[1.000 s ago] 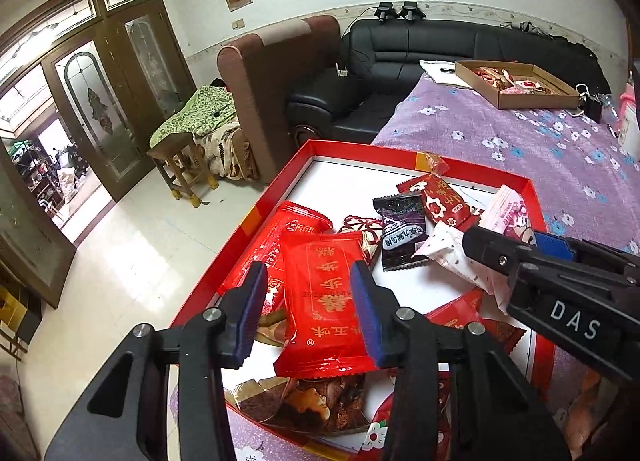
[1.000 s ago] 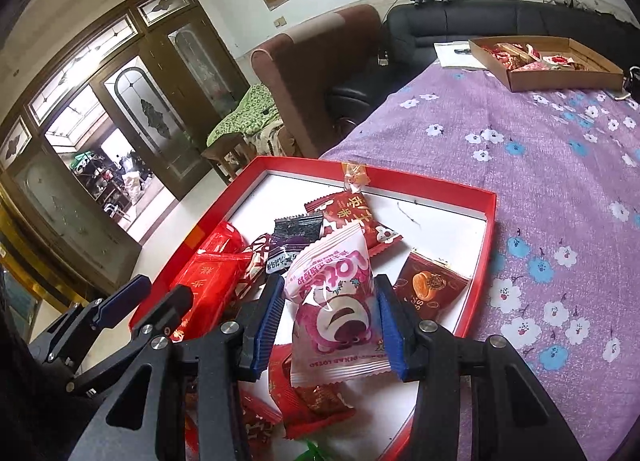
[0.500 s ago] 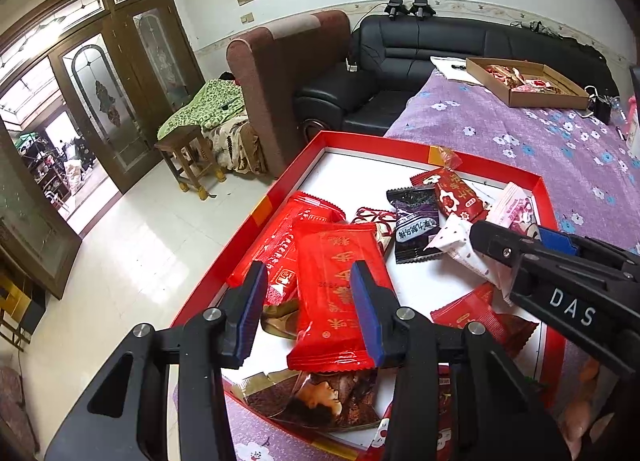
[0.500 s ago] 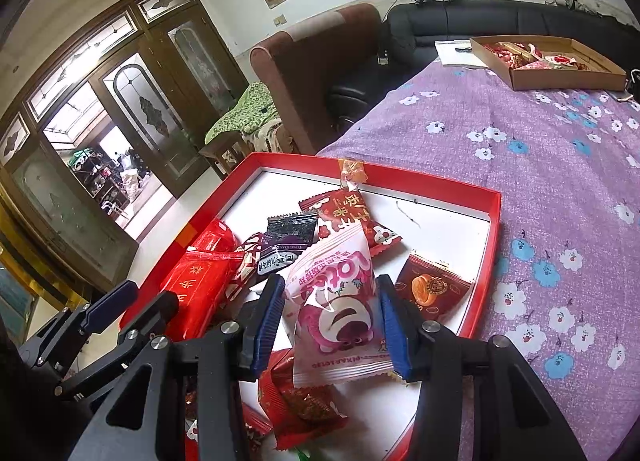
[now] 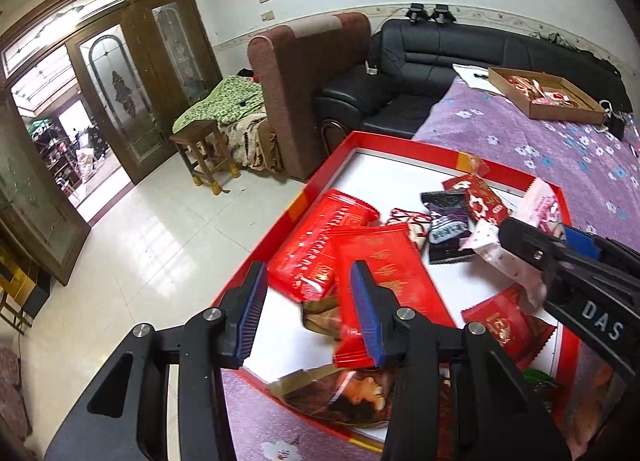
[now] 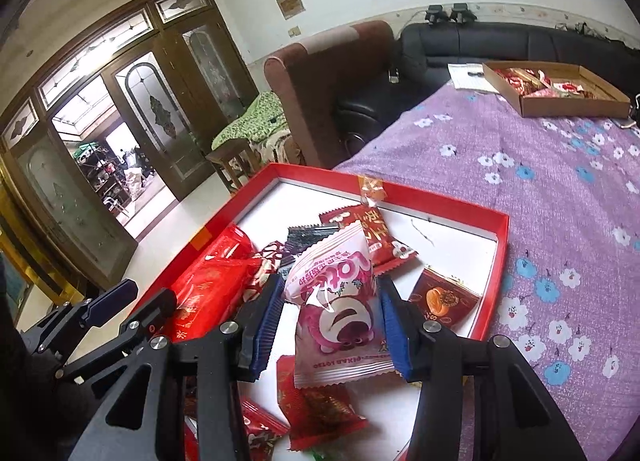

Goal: Organize snacks
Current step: 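Lower red pack into tray with left gripper while right lowers pink bag there, then open both grippers and withdraw them from the tray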

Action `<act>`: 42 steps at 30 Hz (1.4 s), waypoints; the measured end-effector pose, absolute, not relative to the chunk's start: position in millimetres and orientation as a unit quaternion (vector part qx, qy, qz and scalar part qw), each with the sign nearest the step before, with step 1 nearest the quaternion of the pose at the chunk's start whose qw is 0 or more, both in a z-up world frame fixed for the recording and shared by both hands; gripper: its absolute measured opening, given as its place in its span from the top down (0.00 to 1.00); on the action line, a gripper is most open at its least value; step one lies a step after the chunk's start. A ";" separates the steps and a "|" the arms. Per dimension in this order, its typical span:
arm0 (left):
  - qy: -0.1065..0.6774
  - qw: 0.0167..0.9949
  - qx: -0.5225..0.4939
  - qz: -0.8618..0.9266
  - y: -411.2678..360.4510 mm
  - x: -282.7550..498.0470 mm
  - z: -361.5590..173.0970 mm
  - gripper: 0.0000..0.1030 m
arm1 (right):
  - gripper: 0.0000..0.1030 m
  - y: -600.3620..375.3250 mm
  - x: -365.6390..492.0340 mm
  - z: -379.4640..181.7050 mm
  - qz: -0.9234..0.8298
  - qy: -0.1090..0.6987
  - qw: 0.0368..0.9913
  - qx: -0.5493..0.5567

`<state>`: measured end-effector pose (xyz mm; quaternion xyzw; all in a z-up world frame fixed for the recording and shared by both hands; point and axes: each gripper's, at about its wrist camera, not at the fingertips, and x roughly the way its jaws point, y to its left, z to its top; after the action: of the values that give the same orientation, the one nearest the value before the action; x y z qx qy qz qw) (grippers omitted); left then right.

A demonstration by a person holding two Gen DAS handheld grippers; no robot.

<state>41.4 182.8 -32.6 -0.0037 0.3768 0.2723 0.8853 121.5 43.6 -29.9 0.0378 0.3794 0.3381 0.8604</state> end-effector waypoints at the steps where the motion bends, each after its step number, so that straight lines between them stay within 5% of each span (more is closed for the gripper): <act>1: 0.377 0.885 -0.007 0.275 185.4 40.7 -32.6 0.59 | 0.53 44.8 119.7 -28.7 0.340 0.375 0.862 0.034; 17: 0.369 0.886 -0.027 0.281 196.5 34.8 -27.9 0.59 | 0.49 46.9 117.1 -27.2 0.345 0.370 0.862 0.028; 24: 0.361 0.886 -0.034 0.290 197.1 31.7 -25.0 0.59 | 0.27 41.6 116.9 -21.7 0.332 0.364 0.870 0.036; 26: 0.363 0.885 -0.035 0.289 197.4 32.7 -25.2 0.56 | 0.27 37.9 116.7 -18.9 0.330 0.359 0.872 0.044; 28: 0.365 0.883 -0.039 0.291 197.7 33.6 -26.2 0.40 | 0.25 34.2 116.1 -15.6 0.326 0.353 0.876 0.052; 31: 0.360 0.886 -0.043 0.291 196.7 32.4 -25.9 0.28 | 0.22 31.2 116.4 -13.2 0.321 0.348 0.879 0.056; 42: 0.347 0.901 -0.041 0.258 181.7 24.8 -10.5 0.20 | 0.20 21.0 114.6 -2.5 0.306 0.335 0.889 0.061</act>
<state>24.8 181.7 -10.5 -0.0409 0.3472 0.2582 0.9006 114.6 21.0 -2.5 0.0615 0.3354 0.3056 0.8890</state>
